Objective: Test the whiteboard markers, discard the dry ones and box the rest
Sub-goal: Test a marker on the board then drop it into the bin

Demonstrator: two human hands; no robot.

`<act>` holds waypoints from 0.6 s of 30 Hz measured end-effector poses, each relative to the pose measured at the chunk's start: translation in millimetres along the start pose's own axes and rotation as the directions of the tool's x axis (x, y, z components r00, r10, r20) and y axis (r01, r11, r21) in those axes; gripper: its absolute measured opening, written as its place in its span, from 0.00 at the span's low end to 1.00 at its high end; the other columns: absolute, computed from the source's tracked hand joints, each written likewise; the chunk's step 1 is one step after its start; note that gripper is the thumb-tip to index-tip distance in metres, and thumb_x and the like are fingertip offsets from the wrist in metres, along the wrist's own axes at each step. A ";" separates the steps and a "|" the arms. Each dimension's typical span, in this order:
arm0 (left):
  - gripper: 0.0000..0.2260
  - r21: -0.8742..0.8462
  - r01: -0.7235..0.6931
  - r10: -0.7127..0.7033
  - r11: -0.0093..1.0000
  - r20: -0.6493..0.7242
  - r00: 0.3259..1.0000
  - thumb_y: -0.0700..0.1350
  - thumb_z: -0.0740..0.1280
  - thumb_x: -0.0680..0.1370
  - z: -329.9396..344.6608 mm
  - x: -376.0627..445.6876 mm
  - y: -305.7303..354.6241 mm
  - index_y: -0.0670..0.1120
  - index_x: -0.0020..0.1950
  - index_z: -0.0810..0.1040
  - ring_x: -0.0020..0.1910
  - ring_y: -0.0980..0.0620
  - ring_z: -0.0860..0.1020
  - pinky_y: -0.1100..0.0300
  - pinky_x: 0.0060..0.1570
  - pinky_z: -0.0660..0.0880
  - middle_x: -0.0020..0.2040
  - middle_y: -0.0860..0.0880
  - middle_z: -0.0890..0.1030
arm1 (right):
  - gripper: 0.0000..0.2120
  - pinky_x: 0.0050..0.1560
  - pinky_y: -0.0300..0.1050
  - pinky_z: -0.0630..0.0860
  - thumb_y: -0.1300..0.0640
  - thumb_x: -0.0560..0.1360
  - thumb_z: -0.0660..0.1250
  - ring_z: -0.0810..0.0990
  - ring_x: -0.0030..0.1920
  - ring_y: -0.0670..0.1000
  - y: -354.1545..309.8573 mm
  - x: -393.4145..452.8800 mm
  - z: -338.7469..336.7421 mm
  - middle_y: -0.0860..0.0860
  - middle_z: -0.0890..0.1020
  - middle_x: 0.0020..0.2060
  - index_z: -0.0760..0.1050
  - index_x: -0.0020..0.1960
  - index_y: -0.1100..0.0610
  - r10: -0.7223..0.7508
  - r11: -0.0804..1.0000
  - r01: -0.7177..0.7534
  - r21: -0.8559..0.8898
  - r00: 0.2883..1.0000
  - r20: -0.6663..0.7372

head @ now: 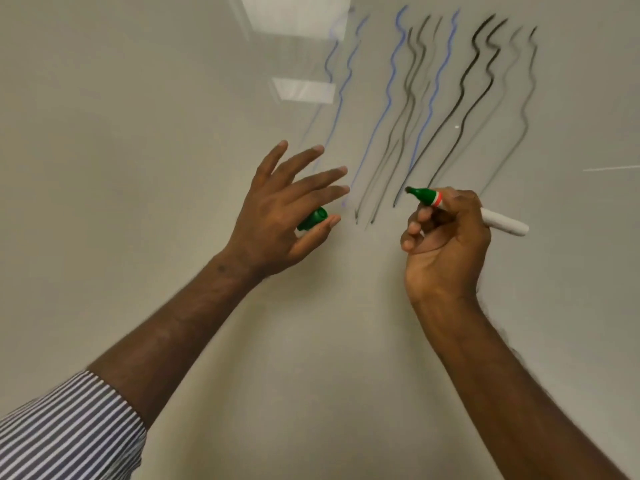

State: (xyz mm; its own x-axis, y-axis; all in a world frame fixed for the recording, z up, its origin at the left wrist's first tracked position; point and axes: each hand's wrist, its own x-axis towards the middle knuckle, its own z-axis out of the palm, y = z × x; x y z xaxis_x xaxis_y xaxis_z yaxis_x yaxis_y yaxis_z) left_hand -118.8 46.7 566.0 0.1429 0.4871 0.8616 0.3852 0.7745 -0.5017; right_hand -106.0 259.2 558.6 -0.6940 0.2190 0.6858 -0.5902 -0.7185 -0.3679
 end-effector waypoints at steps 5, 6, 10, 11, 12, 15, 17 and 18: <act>0.17 0.142 0.012 -0.014 0.990 0.009 1.000 0.51 0.62 0.84 -13.2 49.4 -42.1 0.43 0.67 0.80 0.75 0.40 0.69 0.34 0.73 0.62 0.71 0.45 0.77 | 0.04 0.24 0.38 0.66 0.57 0.71 0.66 0.72 0.26 0.48 -32.5 49.6 19.6 0.50 0.74 0.27 0.71 0.39 0.55 -0.040 0.999 0.040 0.017 0.999 0.001; 0.18 0.163 0.013 -0.015 0.987 0.015 1.000 0.52 0.61 0.84 -14.6 58.3 -49.9 0.43 0.68 0.79 0.76 0.40 0.68 0.35 0.73 0.61 0.72 0.45 0.76 | 0.05 0.25 0.38 0.66 0.57 0.72 0.66 0.72 0.27 0.48 -38.6 57.9 23.6 0.50 0.74 0.28 0.72 0.40 0.56 -0.054 0.998 0.054 0.018 0.998 0.008; 0.21 0.173 0.104 -0.112 0.979 0.037 0.993 0.55 0.57 0.85 -18.6 91.4 -76.7 0.46 0.73 0.75 0.79 0.42 0.62 0.37 0.76 0.57 0.77 0.47 0.70 | 0.07 0.26 0.39 0.67 0.61 0.78 0.63 0.73 0.27 0.49 -62.9 85.9 39.8 0.51 0.75 0.29 0.73 0.41 0.57 -0.148 0.988 0.150 -0.022 0.987 0.056; 0.22 0.165 0.141 -0.149 0.976 0.035 0.988 0.56 0.57 0.85 -19.5 98.7 -82.7 0.47 0.74 0.74 0.79 0.43 0.61 0.38 0.77 0.56 0.78 0.48 0.68 | 0.08 0.26 0.39 0.67 0.62 0.78 0.63 0.73 0.28 0.50 -68.6 92.5 43.1 0.52 0.75 0.29 0.73 0.41 0.57 -0.183 0.981 0.187 -0.048 0.981 0.071; 0.22 0.159 0.175 -0.182 0.972 0.032 0.983 0.56 0.56 0.85 -20.2 105.2 -88.9 0.47 0.75 0.73 0.80 0.43 0.60 0.38 0.77 0.54 0.79 0.48 0.66 | 0.08 0.26 0.39 0.68 0.63 0.78 0.63 0.74 0.28 0.51 -74.1 99.3 45.1 0.53 0.75 0.29 0.74 0.41 0.57 -0.218 0.971 0.225 -0.079 0.972 0.087; 0.24 0.152 0.247 -0.253 0.957 0.021 0.967 0.57 0.55 0.85 -19.1 118.5 -108.5 0.47 0.76 0.71 0.81 0.45 0.58 0.39 0.78 0.52 0.80 0.49 0.64 | 0.07 0.27 0.40 0.69 0.63 0.78 0.65 0.75 0.29 0.52 -88.3 120.6 44.7 0.54 0.76 0.30 0.75 0.42 0.56 -0.305 0.927 0.323 -0.192 0.945 0.121; 0.24 0.132 0.300 -0.304 0.945 0.013 0.953 0.57 0.56 0.85 -15.7 121.9 -118.4 0.48 0.77 0.70 0.81 0.44 0.58 0.39 0.78 0.51 0.80 0.49 0.63 | 0.06 0.27 0.41 0.71 0.63 0.78 0.66 0.76 0.29 0.52 -96.4 133.5 38.8 0.53 0.78 0.30 0.76 0.43 0.56 -0.348 0.886 0.372 -0.277 0.928 0.135; 0.24 0.122 0.323 -0.327 0.938 0.010 0.945 0.57 0.56 0.85 -13.4 122.7 -121.7 0.48 0.77 0.70 0.81 0.44 0.57 0.39 0.78 0.51 0.81 0.48 0.63 | 0.06 0.26 0.41 0.72 0.63 0.78 0.66 0.76 0.29 0.52 -100.2 138.9 35.1 0.52 0.78 0.30 0.77 0.43 0.55 -0.363 0.864 0.389 -0.319 0.921 0.141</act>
State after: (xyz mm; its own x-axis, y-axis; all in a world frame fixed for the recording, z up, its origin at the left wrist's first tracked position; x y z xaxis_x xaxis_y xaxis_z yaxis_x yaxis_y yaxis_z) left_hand -135.9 6.9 733.9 0.0000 0.2109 0.9775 0.2960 0.9337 -0.2015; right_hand -128.8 338.5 712.8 -0.3672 0.3691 0.8538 -0.9116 -0.3252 -0.2514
